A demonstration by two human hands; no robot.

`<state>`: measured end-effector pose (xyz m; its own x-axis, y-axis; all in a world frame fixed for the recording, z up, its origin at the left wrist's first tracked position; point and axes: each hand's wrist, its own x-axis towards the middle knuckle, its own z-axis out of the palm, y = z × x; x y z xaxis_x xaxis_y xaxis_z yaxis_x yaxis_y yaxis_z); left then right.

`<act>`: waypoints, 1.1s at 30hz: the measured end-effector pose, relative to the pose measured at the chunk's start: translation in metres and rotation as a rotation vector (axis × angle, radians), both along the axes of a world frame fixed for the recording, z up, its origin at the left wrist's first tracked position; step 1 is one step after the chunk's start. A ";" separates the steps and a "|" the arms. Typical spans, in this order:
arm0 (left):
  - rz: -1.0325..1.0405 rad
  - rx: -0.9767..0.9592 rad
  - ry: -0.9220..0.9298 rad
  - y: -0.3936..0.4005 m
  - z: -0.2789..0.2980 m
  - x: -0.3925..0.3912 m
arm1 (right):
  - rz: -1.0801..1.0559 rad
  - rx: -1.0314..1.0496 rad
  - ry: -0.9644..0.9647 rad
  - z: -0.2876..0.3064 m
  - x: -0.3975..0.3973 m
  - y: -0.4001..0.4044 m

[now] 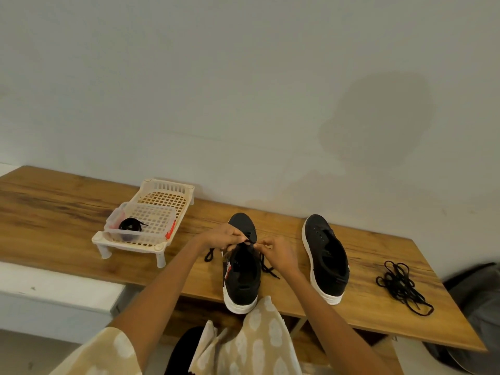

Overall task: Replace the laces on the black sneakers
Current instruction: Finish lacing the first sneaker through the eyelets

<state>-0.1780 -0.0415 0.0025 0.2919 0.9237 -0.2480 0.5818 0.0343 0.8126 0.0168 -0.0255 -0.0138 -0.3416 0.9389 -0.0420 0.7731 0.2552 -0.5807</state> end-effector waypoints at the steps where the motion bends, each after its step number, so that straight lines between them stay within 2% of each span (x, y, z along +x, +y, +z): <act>1: -0.014 -0.007 0.010 0.000 0.001 -0.002 | 0.011 0.017 -0.022 0.002 0.001 0.001; 4: -0.025 -0.010 0.072 0.003 0.000 -0.004 | 0.024 -0.010 0.011 0.002 0.001 0.002; 8: -0.036 0.044 0.112 -0.002 0.002 -0.002 | 0.054 -0.222 0.272 0.003 0.009 -0.001; 11: -0.058 0.155 0.210 -0.005 0.004 0.005 | -0.118 -0.353 0.561 0.010 0.023 -0.002; 12: -0.040 0.205 0.254 -0.005 0.002 0.007 | -0.192 -0.367 0.714 0.012 0.028 0.000; 15: 0.047 0.337 0.317 -0.004 -0.005 0.016 | -0.394 -0.442 1.341 0.022 0.042 0.007; 16: 0.068 0.356 0.335 -0.004 -0.007 0.019 | -0.429 -0.453 1.469 0.026 0.045 0.009; 18: 0.085 0.376 0.367 -0.004 -0.007 0.022 | -0.449 -0.440 1.541 0.031 0.046 0.012; 21: 0.105 0.372 0.358 -0.003 -0.006 0.022 | -0.345 -0.454 1.376 0.032 0.037 0.012; 22: 0.116 0.358 0.351 -0.002 -0.005 0.022 | -0.290 -0.438 1.229 0.031 0.035 0.011; 26: 0.102 0.321 0.345 0.002 -0.001 0.022 | 0.007 -0.239 0.373 0.016 0.034 0.007; 28: 0.099 0.316 0.342 0.004 0.000 0.022 | 0.076 -0.200 0.128 0.009 0.030 0.003; 30: 0.105 0.319 0.337 0.005 -0.001 0.022 | 0.103 -0.154 0.052 0.005 0.025 0.000; 33: 0.118 0.331 0.325 0.004 -0.002 0.022 | 0.172 -0.134 0.072 0.003 0.013 0.001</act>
